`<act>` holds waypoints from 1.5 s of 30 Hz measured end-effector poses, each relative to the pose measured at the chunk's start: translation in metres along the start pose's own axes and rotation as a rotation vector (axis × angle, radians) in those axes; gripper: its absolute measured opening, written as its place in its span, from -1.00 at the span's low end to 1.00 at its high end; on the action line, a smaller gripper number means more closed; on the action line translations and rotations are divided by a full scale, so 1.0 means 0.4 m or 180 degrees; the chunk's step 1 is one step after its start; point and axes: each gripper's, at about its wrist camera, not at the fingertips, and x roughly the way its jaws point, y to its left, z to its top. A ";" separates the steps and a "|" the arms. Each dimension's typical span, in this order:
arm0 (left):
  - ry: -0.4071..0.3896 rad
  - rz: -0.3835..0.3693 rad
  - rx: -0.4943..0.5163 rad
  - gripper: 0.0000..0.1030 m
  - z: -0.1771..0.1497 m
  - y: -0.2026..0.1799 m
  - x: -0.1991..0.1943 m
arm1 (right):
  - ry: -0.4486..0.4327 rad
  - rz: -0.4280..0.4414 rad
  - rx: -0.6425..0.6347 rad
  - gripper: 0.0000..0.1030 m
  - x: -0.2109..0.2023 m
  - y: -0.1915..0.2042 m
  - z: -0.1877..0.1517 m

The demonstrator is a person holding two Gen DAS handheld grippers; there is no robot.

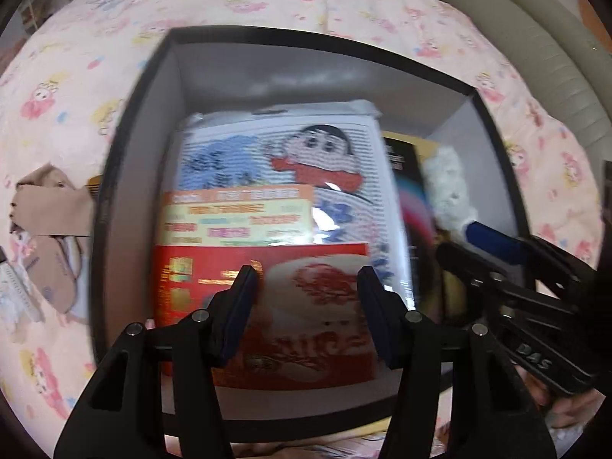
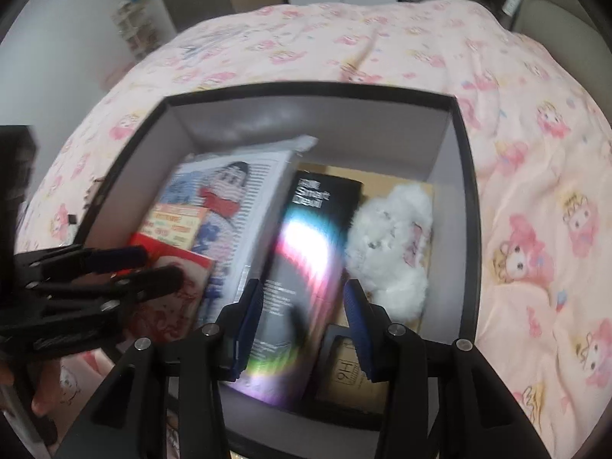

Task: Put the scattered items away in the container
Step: 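Withdraw the left gripper from the box back to the items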

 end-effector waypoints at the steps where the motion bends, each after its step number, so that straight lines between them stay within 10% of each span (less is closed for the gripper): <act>1: 0.0000 -0.0021 0.0042 0.09 -0.006 -0.009 0.002 | 0.0006 -0.0001 0.0008 -0.23 0.003 0.004 0.000; 16: -0.0917 -0.0036 0.0405 0.04 -0.064 -0.119 -0.291 | -0.0726 -0.0257 -0.0158 0.01 -0.276 0.171 -0.032; 27: -0.1348 0.0140 0.0015 0.05 -0.205 0.072 -0.491 | -0.1021 -0.0052 -0.0532 0.03 -0.383 0.438 -0.027; 39: -0.1424 0.0314 -0.0569 0.05 -0.297 0.340 -0.529 | -0.0878 0.0164 -0.1078 0.03 -0.292 0.715 -0.013; 45: -0.1360 0.0142 -0.1181 0.06 -0.312 0.512 -0.457 | -0.0281 0.0622 -0.1239 0.07 -0.129 0.795 0.041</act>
